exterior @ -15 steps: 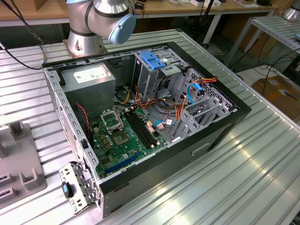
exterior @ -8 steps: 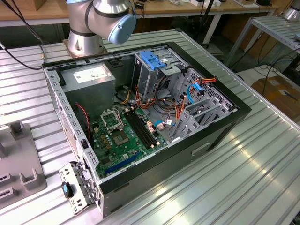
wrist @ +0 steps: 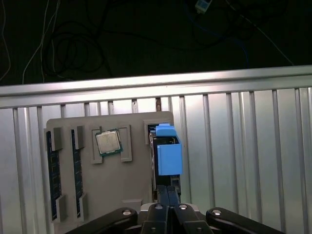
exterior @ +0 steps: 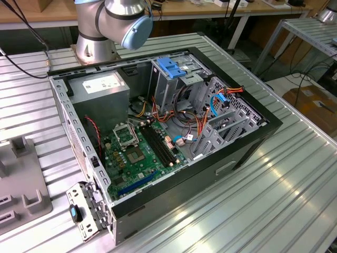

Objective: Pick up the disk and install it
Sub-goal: 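Pick up the disk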

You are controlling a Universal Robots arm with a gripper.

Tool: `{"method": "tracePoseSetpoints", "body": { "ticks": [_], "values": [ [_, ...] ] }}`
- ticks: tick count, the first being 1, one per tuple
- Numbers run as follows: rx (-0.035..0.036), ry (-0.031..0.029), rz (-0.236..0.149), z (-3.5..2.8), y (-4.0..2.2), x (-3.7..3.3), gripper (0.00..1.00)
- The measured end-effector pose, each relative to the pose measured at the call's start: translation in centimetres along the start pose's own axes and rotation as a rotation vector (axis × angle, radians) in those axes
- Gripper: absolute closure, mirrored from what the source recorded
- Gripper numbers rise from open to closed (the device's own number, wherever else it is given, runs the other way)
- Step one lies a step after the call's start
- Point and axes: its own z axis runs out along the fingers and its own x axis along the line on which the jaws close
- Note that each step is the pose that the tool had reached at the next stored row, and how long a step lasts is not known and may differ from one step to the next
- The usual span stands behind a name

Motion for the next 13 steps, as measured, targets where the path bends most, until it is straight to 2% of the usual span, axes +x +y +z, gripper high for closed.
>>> {"method": "tracePoseSetpoints", "body": {
  "ticks": [8, 11, 13],
  "values": [
    [0.0, 0.0, 0.0, 0.01, 0.0, 0.0, 0.89],
    [0.0, 0.0, 0.0, 0.01, 0.0, 0.0, 0.7],
    [0.0, 0.0, 0.0, 0.02, 0.0, 0.0, 0.7]
  ]
}}
